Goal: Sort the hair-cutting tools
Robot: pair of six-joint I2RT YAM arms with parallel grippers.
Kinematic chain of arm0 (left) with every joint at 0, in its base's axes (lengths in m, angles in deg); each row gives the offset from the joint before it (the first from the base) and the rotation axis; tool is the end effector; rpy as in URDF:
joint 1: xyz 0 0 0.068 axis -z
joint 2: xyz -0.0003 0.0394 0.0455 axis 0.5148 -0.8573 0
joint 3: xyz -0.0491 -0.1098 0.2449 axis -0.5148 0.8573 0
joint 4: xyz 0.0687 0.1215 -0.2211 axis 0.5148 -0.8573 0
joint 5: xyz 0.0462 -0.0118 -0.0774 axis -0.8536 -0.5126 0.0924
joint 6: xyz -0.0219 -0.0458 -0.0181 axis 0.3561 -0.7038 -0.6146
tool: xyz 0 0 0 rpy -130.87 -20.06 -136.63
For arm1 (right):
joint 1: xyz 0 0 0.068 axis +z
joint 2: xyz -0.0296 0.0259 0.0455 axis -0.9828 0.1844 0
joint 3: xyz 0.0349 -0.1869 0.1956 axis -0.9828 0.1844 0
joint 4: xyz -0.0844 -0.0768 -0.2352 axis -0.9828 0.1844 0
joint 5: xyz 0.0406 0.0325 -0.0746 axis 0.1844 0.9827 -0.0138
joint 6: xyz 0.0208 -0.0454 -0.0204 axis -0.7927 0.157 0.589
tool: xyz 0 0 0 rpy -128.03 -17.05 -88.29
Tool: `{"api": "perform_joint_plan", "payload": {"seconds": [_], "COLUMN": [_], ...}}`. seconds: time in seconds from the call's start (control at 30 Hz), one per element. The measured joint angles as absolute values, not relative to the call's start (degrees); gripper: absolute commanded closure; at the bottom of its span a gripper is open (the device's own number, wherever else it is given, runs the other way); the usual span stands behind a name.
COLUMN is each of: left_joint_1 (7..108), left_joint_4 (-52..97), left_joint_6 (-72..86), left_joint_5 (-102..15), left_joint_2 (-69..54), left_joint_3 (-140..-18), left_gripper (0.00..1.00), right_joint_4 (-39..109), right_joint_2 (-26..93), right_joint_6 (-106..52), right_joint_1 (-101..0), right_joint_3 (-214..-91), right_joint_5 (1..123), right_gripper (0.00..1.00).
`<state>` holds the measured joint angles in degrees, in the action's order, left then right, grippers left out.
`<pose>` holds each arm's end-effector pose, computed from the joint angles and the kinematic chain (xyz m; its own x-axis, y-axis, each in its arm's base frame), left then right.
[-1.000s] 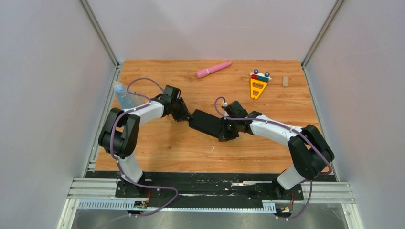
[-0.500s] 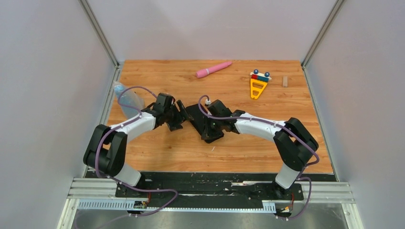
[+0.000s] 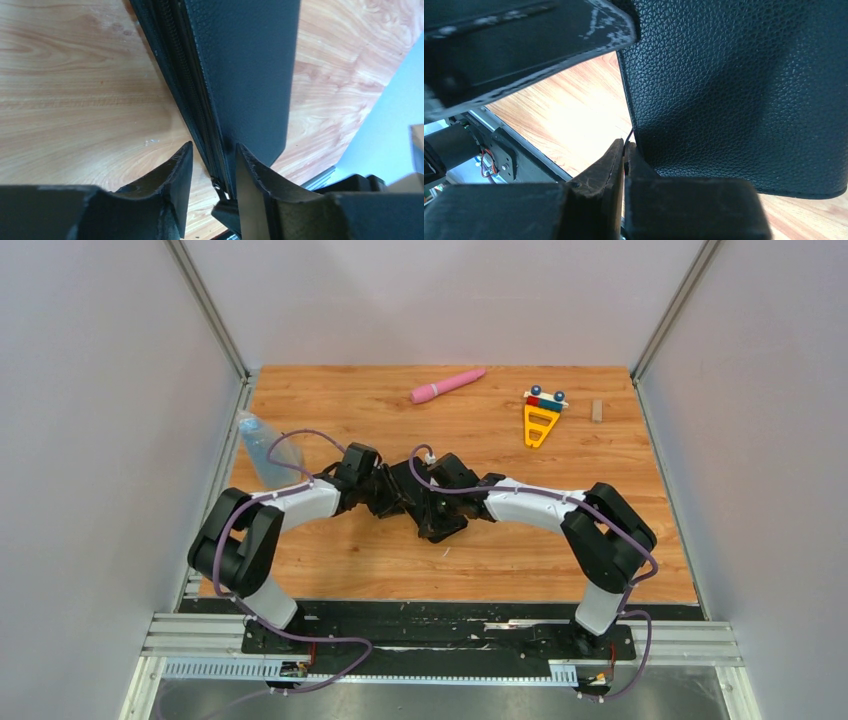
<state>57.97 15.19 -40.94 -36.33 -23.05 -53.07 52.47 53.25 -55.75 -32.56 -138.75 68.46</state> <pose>0.2723 -0.1494 0.1638 -0.8532 -0.5017 -0.1428 -0.2966 0.6918 -0.6584 0.2371 0.2656 0.1715 -0.9341 -0.1748 -0.3112 -0.3138 0.8177 0.4826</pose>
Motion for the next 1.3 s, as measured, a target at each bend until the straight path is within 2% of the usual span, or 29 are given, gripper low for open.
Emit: {"api": "perform_joint_plan", "payload": {"seconds": [0.27,0.3,0.87,0.93,1.0,1.03,1.07,1.1,1.17,1.3], "left_joint_1": [58.38,58.38,57.71,57.51,57.42,57.4,57.4,57.36,56.55,54.76], "left_joint_4": [16.27,16.27,13.86,13.1,11.89,11.61,11.48,11.48,11.52,11.3], "left_joint_6": [-41.74,-41.79,-41.0,-40.43,-39.52,-39.1,-38.62,-37.94,-36.72,-35.65], "left_joint_5": [-35.0,-34.93,-32.16,-31.33,-30.89,-30.8,-30.85,-31.35,-33.14,-35.89], "left_joint_2": [-26.74,-26.78,-27.75,-28.49,-29.3,-29.47,-29.54,-29.52,-29.41,-26.39], "left_joint_3": [-54.31,-54.47,-56.39,-57.35,-58.64,-58.99,-59.23,-59.23,-59.08,-56.96], "left_gripper": [0.97,0.99,1.0,0.96,0.8,0.66,0.56,0.4,0.26,0.22], "right_joint_4": [52.05,51.62,53.34,53.34,53.21,53.15,53.17,53.23,54.02,54.72], "right_joint_2": [53.0,52.74,34.12,34.12,34.4,34.69,35.17,35.76,37.29,42.05], "right_joint_6": [-55.64,-55.64,-54.57,-54.4,-54.16,-54.05,-53.98,-53.83,-53.63,-53.54], "right_joint_1": [-32.56,-32.56,-35.97,-36.19,-36.17,-36.15,-36.06,-35.93,-35.56,-33.94], "right_joint_3": [-137.55,-137.0,-120.91,-120.91,-120.98,-121.18,-121.53,-122.05,-123.45,-128.32], "right_joint_5": [68.41,68.41,65.51,65.73,65.92,66.08,66.43,66.75,67.34,68.85], "right_gripper": [1.0,1.0,1.0,1.0,1.0,1.0,1.0,1.0,1.0,1.0]}}
